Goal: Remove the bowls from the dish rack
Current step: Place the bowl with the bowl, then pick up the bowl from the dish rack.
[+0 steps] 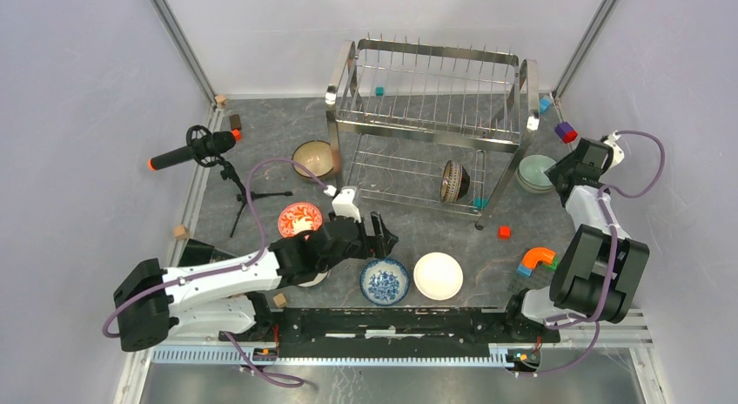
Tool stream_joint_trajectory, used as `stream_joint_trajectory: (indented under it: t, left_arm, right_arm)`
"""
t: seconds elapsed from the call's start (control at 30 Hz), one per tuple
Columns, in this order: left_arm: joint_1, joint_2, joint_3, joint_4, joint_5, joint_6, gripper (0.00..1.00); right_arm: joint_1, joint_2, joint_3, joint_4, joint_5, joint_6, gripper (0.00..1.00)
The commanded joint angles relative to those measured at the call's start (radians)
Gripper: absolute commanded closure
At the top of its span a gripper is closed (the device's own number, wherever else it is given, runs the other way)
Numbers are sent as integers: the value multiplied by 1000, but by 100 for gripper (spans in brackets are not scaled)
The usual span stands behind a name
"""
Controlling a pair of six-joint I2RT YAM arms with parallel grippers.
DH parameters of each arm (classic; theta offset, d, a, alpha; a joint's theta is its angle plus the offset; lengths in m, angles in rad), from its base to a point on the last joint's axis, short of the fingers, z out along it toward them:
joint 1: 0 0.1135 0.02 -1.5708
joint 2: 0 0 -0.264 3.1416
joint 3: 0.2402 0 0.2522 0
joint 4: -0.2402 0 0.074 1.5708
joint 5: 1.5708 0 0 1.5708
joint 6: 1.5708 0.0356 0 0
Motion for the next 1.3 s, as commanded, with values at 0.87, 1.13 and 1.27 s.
stream_joint_trajectory:
  t: [0.87, 1.13, 1.27]
  left_arm:
    - [69, 676, 362, 827, 209, 454, 0]
    - [88, 867, 485, 873, 198, 395, 8]
    - [109, 925, 520, 893, 221, 363, 16]
  right_arm:
    - [180, -780, -606, 135, 87, 366, 39]
    - [233, -804, -595, 164, 74, 345, 39]
    - [243, -803, -635, 220, 41, 362, 39]
